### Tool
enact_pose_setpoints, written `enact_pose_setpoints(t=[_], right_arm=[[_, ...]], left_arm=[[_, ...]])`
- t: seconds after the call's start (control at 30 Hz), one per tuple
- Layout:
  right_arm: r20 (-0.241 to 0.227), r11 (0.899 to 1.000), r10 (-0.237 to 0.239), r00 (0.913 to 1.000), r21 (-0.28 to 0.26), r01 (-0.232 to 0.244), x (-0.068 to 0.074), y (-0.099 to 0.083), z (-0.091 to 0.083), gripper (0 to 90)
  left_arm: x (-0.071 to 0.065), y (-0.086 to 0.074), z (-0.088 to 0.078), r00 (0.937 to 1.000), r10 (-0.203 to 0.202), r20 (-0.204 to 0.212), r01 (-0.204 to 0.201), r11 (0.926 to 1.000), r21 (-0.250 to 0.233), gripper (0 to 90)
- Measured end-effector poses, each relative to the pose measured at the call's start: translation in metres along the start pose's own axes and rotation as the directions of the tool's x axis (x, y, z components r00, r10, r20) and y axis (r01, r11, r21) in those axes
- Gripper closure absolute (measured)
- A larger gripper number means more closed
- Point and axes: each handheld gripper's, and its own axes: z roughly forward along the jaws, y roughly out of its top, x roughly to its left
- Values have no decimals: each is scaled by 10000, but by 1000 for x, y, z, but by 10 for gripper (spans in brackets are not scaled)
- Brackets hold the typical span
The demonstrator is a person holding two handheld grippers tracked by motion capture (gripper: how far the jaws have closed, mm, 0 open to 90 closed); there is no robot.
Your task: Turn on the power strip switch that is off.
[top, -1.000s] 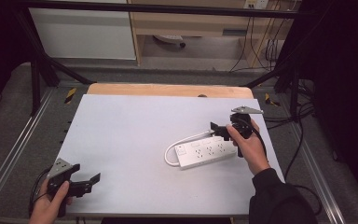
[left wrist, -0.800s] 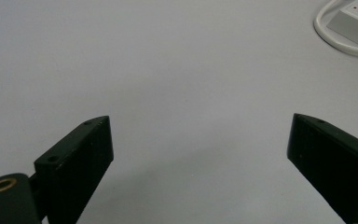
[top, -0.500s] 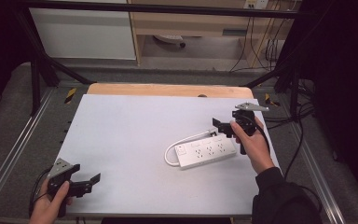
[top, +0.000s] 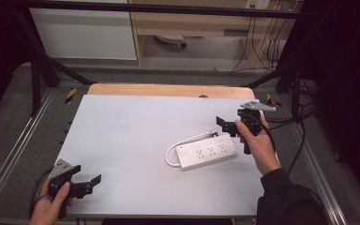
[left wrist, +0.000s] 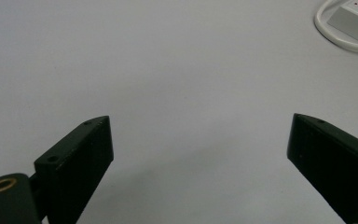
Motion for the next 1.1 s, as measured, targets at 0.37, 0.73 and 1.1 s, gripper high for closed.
enact_pose_setpoints(t=[0.37, 0.73, 1.1], right_arm=[[29, 9995, -50, 10000, -306, 51, -4, 3, -14, 22], [126, 9983, -62, 9999, -585, 69, -13, 0, -31, 23], [167, 9965, 83, 9998, -829, -68, -20, -11, -51, 23]], left_arm=[[0, 0, 0, 10000, 59, 11, -59, 10000, 53, 69], [0, 0, 0, 10000, 31, 9, -31, 10000, 70, 69], [0, 0, 1, 10000, -2, 17, 2, 10000, 65, 69]])
